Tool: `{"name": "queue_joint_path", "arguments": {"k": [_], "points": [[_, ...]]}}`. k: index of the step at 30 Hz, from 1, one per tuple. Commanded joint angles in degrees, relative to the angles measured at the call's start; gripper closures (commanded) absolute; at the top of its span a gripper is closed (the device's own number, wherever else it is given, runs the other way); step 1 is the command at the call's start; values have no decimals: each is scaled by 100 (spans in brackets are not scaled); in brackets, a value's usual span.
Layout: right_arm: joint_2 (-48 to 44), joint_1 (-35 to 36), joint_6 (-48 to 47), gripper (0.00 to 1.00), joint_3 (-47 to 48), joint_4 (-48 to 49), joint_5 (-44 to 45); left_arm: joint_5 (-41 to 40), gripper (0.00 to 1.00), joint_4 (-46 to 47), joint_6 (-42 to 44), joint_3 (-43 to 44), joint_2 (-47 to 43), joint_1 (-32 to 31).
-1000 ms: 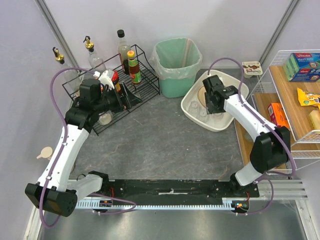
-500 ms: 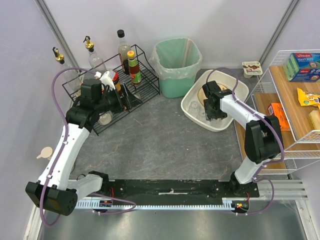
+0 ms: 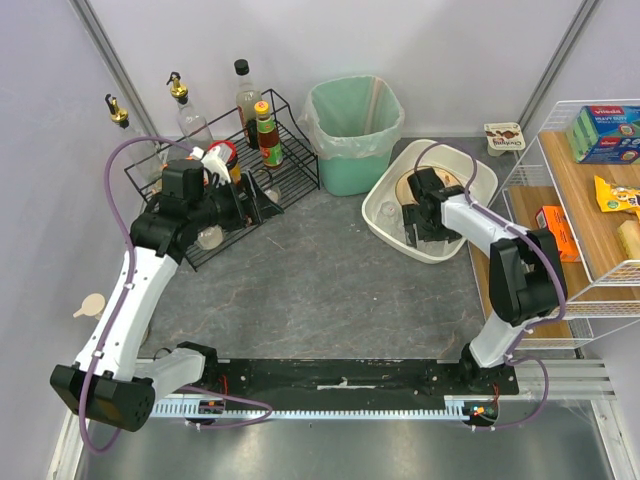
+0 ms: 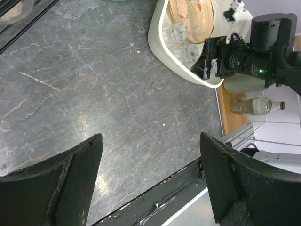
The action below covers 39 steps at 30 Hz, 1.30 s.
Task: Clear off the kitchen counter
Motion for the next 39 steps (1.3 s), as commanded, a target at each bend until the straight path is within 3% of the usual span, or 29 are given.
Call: {"name": "queue_joint_path", "arguments": {"k": [1, 8, 15, 19, 24, 32, 39], "points": [[-504, 3, -170, 9, -128, 210, -91, -102, 11, -327, 331, 361, -207, 14], [-1312, 30, -82, 4, 241, -193, 147, -146, 10, -459, 147, 370, -646, 13], [-2639, 293, -521, 8, 900, -238, -1494, -480, 10, -679, 208, 265, -1541, 14], [-3175, 828, -443, 8, 1208, -317, -2190, -481, 9, -1003, 234, 308, -2043, 14], [-3974, 1558, -57, 9, 1744, -686, -2208, -533, 9, -1715, 252, 537, -2412, 14], [-5188, 1568, 270, 8, 2570, -1239, -2674, -656, 9, -2392, 155, 853, -2791, 5], [-5927, 1559, 296, 7, 2659, -1293, -3052, -902, 8, -2920, 463, 1459, -2993, 14]]}}
